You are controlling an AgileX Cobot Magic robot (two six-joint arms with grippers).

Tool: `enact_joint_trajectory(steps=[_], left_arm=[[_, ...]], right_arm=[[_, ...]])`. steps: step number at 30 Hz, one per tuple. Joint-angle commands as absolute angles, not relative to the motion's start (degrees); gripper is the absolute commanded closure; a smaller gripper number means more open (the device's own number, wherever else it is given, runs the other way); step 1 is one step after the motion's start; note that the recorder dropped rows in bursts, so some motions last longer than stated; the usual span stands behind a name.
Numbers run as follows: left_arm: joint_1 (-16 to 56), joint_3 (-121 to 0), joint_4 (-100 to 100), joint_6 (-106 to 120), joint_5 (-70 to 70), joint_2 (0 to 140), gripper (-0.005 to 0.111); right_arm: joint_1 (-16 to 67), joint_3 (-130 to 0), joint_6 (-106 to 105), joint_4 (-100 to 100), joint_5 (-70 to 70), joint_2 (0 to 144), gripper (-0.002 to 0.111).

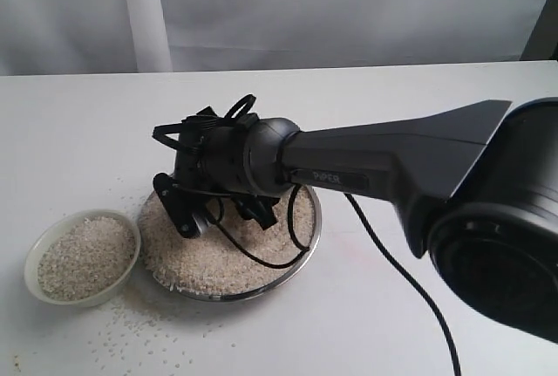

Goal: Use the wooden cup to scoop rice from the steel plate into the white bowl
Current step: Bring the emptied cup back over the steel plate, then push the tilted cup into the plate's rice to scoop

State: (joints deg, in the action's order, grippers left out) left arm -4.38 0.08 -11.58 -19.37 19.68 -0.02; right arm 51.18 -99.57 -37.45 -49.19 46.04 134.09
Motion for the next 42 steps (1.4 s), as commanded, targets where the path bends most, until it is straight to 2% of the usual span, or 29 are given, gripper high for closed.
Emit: enact_joint_trajectory(steps=[1,26,42], left_arm=[[-4.0,0.0,-11.3,-19.5,19.3,0.0,0.107],[-4.0,0.0,-11.3,-19.5,19.3,0.0,0.107],[-4.0,0.0,-11.3,-19.5,19.3,0.0,0.107]], right_arm=[[52.7,-99.8,-37.7,-47.5,41.8,133.7,0.108],[54.8,-99.8,-36.6,-33.0,39.7,132.3,0.108],[52.6,-99.8,-33.0,-21.8,38.0,132.3,0.108]])
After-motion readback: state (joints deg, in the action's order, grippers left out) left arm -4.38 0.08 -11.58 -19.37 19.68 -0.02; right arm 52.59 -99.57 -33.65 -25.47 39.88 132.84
